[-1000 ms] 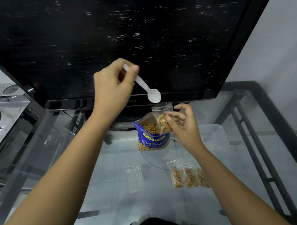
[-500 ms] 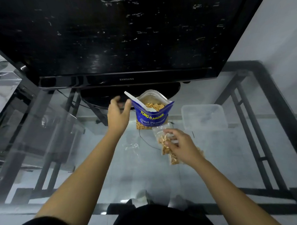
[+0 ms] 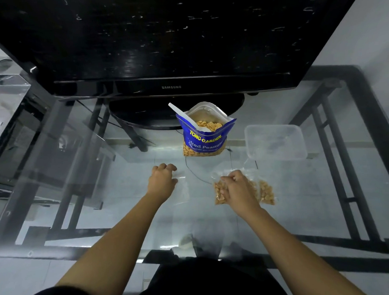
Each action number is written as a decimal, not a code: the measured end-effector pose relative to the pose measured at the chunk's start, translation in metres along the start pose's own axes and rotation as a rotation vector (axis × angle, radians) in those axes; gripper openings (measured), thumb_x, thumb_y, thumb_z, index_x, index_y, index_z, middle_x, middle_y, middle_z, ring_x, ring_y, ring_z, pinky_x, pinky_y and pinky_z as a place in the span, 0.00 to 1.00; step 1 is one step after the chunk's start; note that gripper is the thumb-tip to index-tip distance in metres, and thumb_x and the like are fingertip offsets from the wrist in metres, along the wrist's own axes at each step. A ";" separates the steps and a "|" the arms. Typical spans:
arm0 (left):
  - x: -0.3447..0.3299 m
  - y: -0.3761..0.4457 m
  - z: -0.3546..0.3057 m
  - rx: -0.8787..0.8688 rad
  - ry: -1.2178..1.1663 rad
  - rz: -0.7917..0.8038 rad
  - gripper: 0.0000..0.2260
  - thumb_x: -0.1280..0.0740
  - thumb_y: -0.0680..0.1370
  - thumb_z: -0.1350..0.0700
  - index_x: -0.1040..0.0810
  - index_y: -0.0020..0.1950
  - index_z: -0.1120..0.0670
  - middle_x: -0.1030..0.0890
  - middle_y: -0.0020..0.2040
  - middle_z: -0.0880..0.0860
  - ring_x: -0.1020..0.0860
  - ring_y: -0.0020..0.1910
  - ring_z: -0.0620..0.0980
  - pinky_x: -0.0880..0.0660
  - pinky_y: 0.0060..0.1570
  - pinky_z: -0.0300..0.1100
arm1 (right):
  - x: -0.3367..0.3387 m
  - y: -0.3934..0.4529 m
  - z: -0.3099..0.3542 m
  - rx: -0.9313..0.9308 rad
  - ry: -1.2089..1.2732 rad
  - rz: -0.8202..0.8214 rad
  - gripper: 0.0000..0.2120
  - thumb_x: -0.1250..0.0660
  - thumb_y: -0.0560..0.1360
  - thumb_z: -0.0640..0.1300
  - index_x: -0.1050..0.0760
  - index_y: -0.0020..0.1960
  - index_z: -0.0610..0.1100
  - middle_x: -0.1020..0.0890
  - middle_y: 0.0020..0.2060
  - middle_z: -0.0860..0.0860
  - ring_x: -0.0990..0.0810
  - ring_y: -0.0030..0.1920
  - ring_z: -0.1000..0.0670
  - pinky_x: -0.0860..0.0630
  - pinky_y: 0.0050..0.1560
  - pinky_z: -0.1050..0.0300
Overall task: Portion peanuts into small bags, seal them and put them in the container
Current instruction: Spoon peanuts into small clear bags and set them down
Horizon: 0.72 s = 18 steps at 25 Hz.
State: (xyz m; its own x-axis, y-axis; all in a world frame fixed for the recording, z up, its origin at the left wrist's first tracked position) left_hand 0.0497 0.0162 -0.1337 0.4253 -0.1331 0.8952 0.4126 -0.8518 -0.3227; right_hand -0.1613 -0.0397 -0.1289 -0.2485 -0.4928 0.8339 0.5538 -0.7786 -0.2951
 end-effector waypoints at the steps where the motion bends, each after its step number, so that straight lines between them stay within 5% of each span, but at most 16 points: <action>1: 0.001 0.000 -0.003 -0.025 -0.005 0.000 0.13 0.34 0.76 0.59 0.25 0.61 0.58 0.23 0.57 0.60 0.27 0.57 0.59 0.29 0.55 0.47 | 0.002 -0.001 -0.003 -0.018 0.023 -0.001 0.17 0.36 0.75 0.39 0.28 0.63 0.39 0.31 0.58 0.42 0.28 0.57 0.42 0.28 0.59 0.53; 6: 0.021 -0.009 -0.016 -0.027 -0.373 0.108 0.06 0.35 0.76 0.63 0.20 0.50 0.59 0.19 0.47 0.57 0.23 0.44 0.53 0.29 0.41 0.37 | 0.019 -0.007 0.004 -0.009 0.103 -0.029 0.21 0.33 0.74 0.46 0.30 0.66 0.43 0.32 0.60 0.45 0.28 0.58 0.48 0.30 0.62 0.55; 9: 0.038 -0.024 -0.034 0.137 -1.044 0.279 0.05 0.33 0.75 0.65 0.21 0.45 0.56 0.20 0.41 0.51 0.21 0.39 0.46 0.24 0.36 0.31 | 0.033 -0.016 0.021 -0.150 0.639 -0.057 0.26 0.35 0.73 0.57 0.33 0.68 0.50 0.28 0.60 0.53 0.27 0.58 0.55 0.30 0.60 0.58; 11: 0.050 -0.033 -0.050 0.154 -1.244 0.315 0.05 0.34 0.75 0.67 0.23 0.44 0.57 0.21 0.38 0.51 0.20 0.35 0.43 0.22 0.37 0.32 | 0.034 -0.016 0.034 -0.252 1.046 -0.020 0.30 0.33 0.68 0.63 0.36 0.66 0.56 0.23 0.59 0.53 0.24 0.57 0.53 0.27 0.57 0.56; 15: 0.071 -0.039 -0.067 0.111 -1.332 0.315 0.02 0.34 0.76 0.63 0.22 0.45 0.58 0.18 0.38 0.51 0.18 0.35 0.45 0.20 0.39 0.35 | 0.067 -0.009 0.045 -0.173 1.188 -0.181 0.23 0.29 0.71 0.40 0.34 0.60 0.54 0.17 0.48 0.50 0.18 0.47 0.54 0.24 0.46 0.60; 18: 0.083 -0.038 -0.066 0.137 -1.420 0.263 0.06 0.37 0.77 0.61 0.20 0.46 0.59 0.16 0.37 0.53 0.17 0.35 0.47 0.20 0.36 0.35 | 0.090 -0.006 0.043 -0.119 1.147 -0.223 0.23 0.29 0.71 0.37 0.35 0.60 0.53 0.17 0.45 0.50 0.18 0.44 0.55 0.24 0.45 0.62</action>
State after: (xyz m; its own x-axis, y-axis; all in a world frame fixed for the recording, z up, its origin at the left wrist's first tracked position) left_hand 0.0164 0.0041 -0.0274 0.8899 0.3991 -0.2210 0.2362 -0.8175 -0.5252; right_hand -0.1522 -0.0628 -0.0319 -0.9347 -0.3550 -0.0180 0.3449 -0.8933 -0.2883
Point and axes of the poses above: each hand's wrist, its own y-axis towards the middle knuckle, its own x-axis out of the back of the hand, z = x × y, the point moved 7 cm from there along y, towards the middle knuckle
